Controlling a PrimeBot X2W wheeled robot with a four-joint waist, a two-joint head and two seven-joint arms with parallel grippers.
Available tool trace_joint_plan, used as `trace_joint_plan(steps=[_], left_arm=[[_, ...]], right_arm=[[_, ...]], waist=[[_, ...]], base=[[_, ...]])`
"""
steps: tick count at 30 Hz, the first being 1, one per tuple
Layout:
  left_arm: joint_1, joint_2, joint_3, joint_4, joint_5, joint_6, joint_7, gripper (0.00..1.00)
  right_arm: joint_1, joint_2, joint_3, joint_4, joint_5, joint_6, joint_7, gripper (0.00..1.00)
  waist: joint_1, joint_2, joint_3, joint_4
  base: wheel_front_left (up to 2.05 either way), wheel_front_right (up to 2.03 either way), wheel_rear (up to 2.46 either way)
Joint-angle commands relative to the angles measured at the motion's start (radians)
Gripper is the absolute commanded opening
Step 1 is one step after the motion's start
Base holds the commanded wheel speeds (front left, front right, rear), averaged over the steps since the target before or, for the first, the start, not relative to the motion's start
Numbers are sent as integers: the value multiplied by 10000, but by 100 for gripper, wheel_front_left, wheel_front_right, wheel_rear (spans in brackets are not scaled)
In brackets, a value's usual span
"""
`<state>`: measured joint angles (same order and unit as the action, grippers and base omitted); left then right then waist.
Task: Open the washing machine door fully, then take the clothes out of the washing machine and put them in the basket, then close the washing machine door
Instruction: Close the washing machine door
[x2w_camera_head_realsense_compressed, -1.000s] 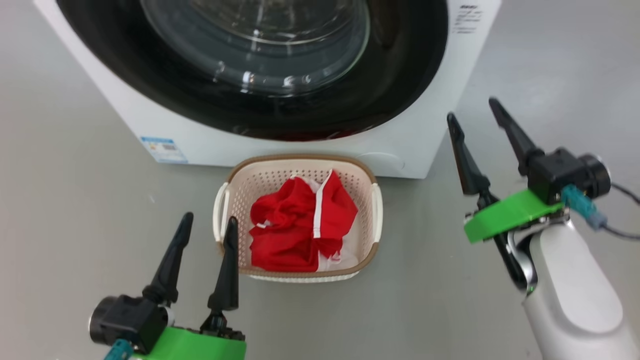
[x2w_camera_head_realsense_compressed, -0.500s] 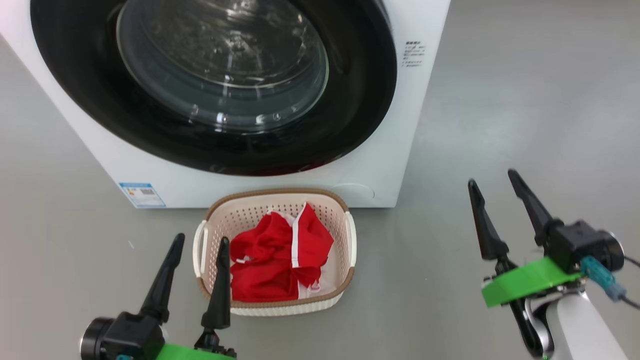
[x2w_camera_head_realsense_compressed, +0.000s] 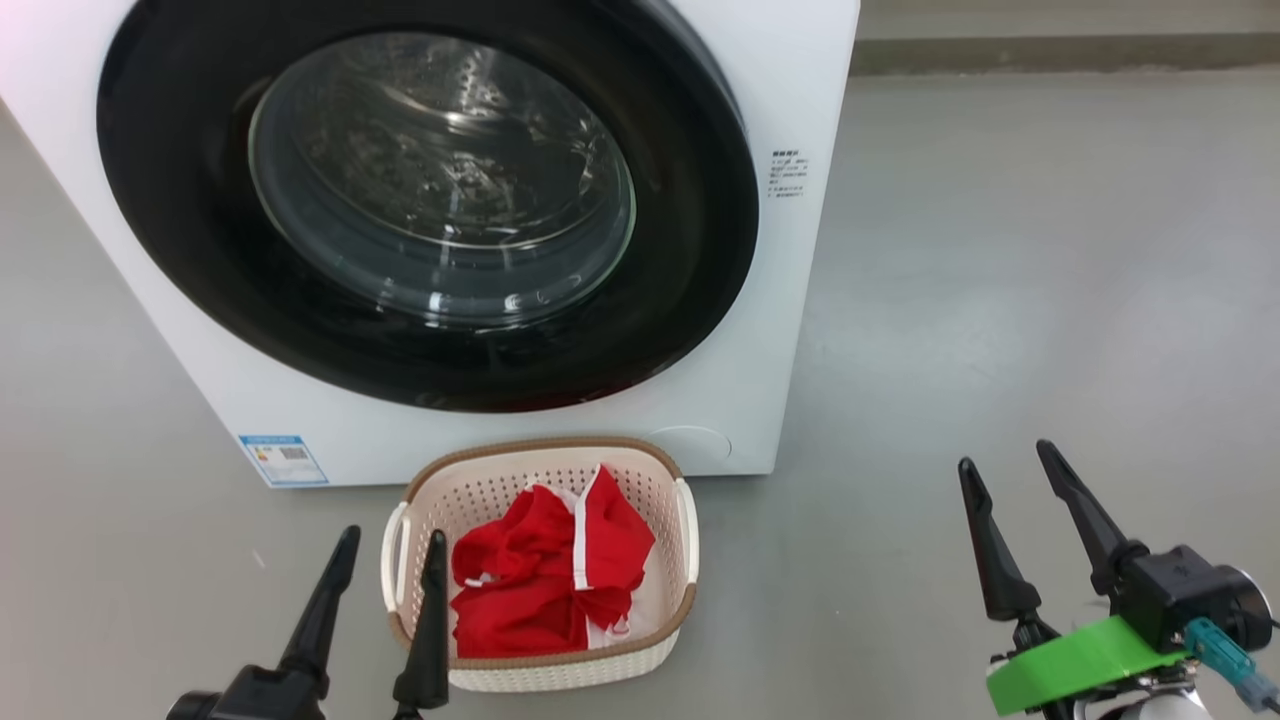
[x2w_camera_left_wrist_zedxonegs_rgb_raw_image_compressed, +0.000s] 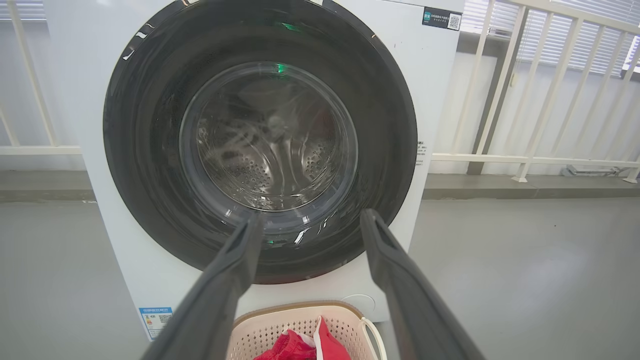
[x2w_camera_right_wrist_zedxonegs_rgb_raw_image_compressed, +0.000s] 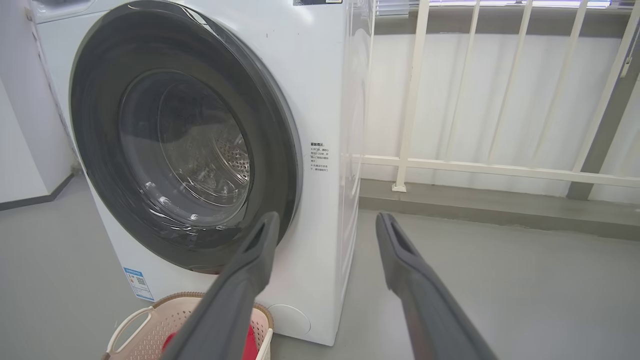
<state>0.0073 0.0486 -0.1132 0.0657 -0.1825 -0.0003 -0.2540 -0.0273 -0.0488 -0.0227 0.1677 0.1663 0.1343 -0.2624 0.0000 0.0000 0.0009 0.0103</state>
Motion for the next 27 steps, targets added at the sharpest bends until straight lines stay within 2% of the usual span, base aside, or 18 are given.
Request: trace_joint_plan(steps=[1,15,27], left_arm=[[-13,90,411,-180,147,-11,-78,100],[493,105,788,-112,248,71,-78,100],[579,78,833,-55,374,169,-78,100]], right_arm=[[63,-15,136,-425,-17,-36,6,100],[1096,-15,-129,-1292,142,-36,6,100],[1259,-14,-184,-1311,299,-36,6,100]], waist=[[0,0,-181,-69],[0,0,-440,-201],[0,0,-538,-338]], base=[[0,0,0],[0,0,0],[0,0,0]])
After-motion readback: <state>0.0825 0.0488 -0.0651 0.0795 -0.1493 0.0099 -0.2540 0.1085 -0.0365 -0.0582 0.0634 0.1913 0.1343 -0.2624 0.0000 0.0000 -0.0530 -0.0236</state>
